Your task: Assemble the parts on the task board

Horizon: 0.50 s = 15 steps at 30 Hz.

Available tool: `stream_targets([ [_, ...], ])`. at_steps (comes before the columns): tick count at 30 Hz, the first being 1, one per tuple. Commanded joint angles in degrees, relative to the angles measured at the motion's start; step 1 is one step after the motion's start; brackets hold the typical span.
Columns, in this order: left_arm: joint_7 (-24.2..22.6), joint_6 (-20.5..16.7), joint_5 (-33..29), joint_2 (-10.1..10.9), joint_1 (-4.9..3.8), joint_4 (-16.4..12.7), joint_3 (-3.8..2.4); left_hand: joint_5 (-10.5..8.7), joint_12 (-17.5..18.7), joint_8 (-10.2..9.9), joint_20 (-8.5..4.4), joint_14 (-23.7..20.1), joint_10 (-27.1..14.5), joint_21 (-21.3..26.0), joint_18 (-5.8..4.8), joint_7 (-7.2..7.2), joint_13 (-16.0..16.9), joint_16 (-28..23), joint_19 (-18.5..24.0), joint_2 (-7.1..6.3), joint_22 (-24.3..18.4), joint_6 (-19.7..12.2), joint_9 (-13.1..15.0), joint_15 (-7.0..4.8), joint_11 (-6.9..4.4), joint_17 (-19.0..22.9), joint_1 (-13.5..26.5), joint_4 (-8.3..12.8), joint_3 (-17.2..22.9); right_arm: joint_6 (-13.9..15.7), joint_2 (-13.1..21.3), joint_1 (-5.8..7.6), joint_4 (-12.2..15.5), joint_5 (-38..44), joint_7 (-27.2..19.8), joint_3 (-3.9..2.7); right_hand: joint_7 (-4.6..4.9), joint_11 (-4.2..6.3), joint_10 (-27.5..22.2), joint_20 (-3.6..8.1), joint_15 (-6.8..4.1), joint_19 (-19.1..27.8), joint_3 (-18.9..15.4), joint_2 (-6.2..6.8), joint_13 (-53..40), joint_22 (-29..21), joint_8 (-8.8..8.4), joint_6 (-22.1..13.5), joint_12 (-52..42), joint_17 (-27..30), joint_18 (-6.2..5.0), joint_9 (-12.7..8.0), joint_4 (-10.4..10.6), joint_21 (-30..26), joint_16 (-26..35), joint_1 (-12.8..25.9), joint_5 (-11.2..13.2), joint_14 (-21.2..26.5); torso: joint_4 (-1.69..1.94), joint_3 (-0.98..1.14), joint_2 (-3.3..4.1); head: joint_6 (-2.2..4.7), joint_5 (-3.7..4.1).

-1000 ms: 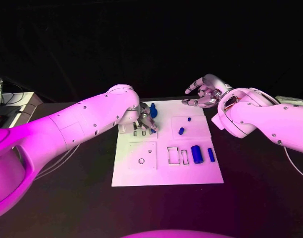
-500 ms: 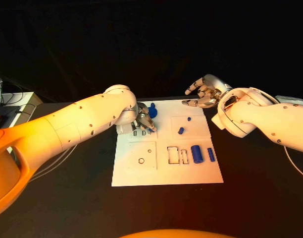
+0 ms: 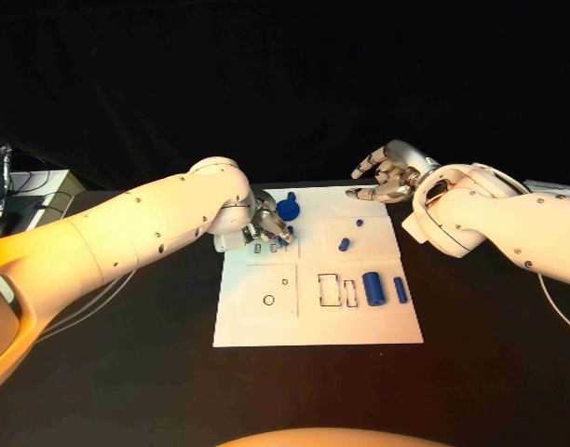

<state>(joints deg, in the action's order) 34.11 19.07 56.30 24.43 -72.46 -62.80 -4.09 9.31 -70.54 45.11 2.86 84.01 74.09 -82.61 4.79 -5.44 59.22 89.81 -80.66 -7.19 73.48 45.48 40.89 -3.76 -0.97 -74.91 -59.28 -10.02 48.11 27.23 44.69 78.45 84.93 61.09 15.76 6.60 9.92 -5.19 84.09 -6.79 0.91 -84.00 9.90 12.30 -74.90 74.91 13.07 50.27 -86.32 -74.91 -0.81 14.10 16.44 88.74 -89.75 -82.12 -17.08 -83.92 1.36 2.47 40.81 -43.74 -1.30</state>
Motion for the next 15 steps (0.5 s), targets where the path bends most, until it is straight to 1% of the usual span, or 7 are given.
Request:
stream_targets([
  [1, 1.02, 0.44, -0.47, 0.23, -0.02, -0.41, -0.03, 1.67, -0.86, 0.85, -0.71, 5.99, 1.49, -0.11, -1.10, 2.82, 0.86, 0.19, 0.09, 0.35, -0.08, 3.65, 6.77, -0.67, -0.42, -15.09, 1.03, 6.90, 7.02, -1.26, -0.05, -0.08, -0.14, 0.24, -0.05, -0.02, -0.07, 0.11, 1.80, 0.16, -0.12, -5.29, 0.32, -0.10, -11.18, 14.00, 0.24, -0.30, -0.07, -14.72, 0.42, 0.06, 0.05, -0.16, -0.14, -0.24, -0.32, -5.99, 0.21, -0.01, -0.13, -0.21, -0.03],
  [2, 1.12, 0.54, -0.41, 0.31, -0.02, -0.42, -0.02, 2.83, -0.80, 0.71, -0.93, 5.99, 1.82, -0.06, -1.10, 3.00, 0.87, 0.19, 0.06, 0.31, -0.14, 4.04, 6.73, -0.86, -0.62, -15.09, 1.50, 7.13, 6.99, -1.30, -0.05, -0.10, -0.18, 0.24, -0.05, -0.02, -0.07, 0.11, 1.80, 0.16, -0.13, -5.31, 0.35, -0.12, -11.18, 14.03, 0.25, -0.31, -0.07, -14.72, 0.43, 0.07, 0.04, -0.12, -0.14, -0.25, -0.39, -5.99, 0.24, -0.02, -0.14, -0.25, -0.05],
  [4, 1.26, 0.67, -0.24, 0.47, -0.02, -0.38, -0.01, 3.68, -0.87, 0.59, -1.08, 5.99, 2.21, -0.13, -1.15, 3.14, 1.05, 0.19, -0.11, 0.47, 0.06, 4.46, 6.69, -0.99, -0.75, -15.09, 1.97, 7.15, 6.85, -1.35, -0.07, -0.13, -0.25, 0.24, -0.06, -0.01, -0.07, 0.11, 1.76, 0.16, -0.13, -5.28, 0.46, -0.15, -11.14, 13.99, 0.30, -0.33, -0.04, -14.71, 0.42, 0.08, 0.03, -0.18, -0.13, -0.26, -0.64, -5.99, 0.24, 0.01, -0.15, -0.34, -0.12],
  [8, 1.37, 0.64, 0.39, 0.68, -0.02, -0.34, 0.01, 4.20, -0.97, 0.49, -1.18, 5.99, 2.57, -0.20, -1.20, 3.28, 1.26, 0.19, -0.27, 0.61, 0.26, 4.83, 6.63, -1.10, -0.87, -15.09, 2.25, 7.25, 6.70, -1.44, -0.08, -0.17, -0.33, 0.24, -0.06, 0.00, -0.07, 0.11, 1.75, 0.16, -0.13, -5.29, 0.51, -0.14, -11.13, 14.01, 0.32, -0.34, -0.03, -14.68, 0.42, 0.08, 0.02, -0.16, -0.12, -0.27, -0.75, -5.98, 0.13, 0.04, -0.09, -0.32, -0.24],
  [15, 1.54, 0.70, 3.24, 0.76, -0.01, -0.40, 0.12, 4.75, -1.03, 0.35, -1.32, 5.99, 3.03, -0.37, -1.30, 3.48, 1.39, 0.19, -0.58, 0.83, 0.67, 5.45, 6.53, -1.24, -1.06, -15.09, 2.58, 7.40, 6.45, -1.50, -0.03, -0.22, -0.39, 0.24, -0.06, 0.01, -0.07, 0.12, 1.76, 0.17, -0.13, -5.31, 0.56, -0.14, -11.14, 14.03, 0.35, -0.35, -0.04, -14.74, 0.43, 0.09, 0.01, -0.13, -0.14, -0.27, -0.91, -5.99, 0.17, 0.04, 0.01, -0.48, -0.36],
])
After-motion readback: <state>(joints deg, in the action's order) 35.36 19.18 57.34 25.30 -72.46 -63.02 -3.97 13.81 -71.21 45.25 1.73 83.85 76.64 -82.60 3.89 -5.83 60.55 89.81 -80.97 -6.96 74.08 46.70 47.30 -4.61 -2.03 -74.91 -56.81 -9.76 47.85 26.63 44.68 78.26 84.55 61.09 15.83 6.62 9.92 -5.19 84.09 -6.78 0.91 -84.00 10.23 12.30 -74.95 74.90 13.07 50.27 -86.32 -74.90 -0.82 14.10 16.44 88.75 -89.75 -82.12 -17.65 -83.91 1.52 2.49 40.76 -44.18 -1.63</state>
